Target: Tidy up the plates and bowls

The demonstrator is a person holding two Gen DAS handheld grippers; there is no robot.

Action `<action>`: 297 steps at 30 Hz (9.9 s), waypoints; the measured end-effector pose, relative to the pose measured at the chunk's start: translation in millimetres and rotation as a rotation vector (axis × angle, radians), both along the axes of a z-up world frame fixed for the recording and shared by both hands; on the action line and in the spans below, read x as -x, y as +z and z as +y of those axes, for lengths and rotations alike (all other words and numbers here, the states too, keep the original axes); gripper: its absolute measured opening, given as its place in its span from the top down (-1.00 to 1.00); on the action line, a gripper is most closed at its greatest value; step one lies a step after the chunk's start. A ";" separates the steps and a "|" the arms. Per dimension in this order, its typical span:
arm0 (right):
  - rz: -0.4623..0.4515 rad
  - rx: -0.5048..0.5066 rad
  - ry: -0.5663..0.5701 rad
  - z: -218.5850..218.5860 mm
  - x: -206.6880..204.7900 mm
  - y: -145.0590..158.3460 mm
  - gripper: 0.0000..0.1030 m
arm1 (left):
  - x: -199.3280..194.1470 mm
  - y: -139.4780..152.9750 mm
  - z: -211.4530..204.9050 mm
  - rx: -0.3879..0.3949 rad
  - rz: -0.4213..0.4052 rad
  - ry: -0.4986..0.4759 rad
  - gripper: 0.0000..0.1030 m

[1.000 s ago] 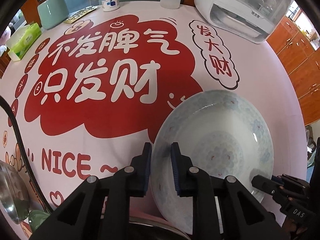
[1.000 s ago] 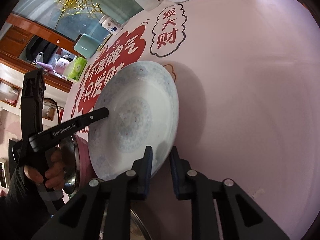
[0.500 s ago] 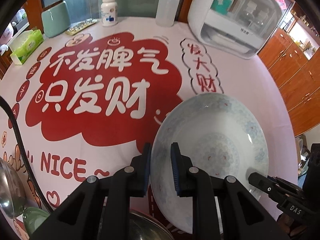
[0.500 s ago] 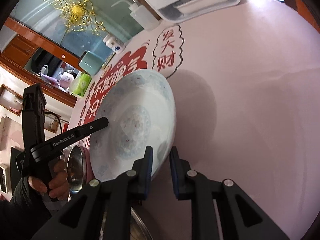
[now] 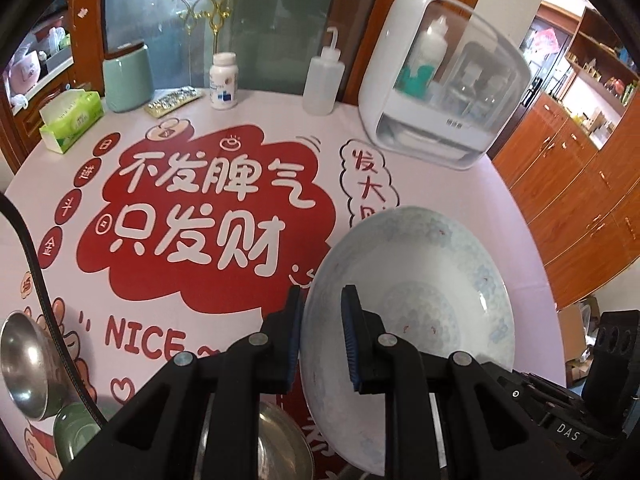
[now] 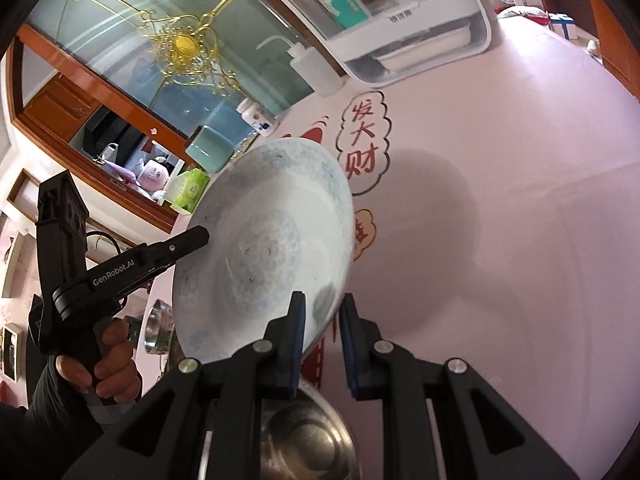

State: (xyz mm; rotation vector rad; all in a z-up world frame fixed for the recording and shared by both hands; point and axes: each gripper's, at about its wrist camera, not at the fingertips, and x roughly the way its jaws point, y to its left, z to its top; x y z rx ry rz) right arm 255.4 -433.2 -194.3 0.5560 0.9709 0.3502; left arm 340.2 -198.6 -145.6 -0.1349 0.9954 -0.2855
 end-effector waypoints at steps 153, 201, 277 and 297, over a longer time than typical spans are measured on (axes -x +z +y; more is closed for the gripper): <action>0.143 0.361 0.236 248.9 169.4 13.1 0.17 | 220.9 -26.0 238.3 -0.091 0.177 0.081 -0.04; 0.180 0.130 -0.152 260.2 109.5 -46.5 0.17 | 120.1 -105.5 276.3 0.013 0.414 -0.134 -0.02; 0.107 0.144 -0.288 241.9 212.2 -5.4 0.88 | 198.2 -42.2 237.9 -0.072 0.166 -0.371 0.62; 0.191 0.109 -0.483 176.5 280.2 -17.0 0.88 | 230.3 -51.1 146.4 -0.136 0.182 -0.591 0.62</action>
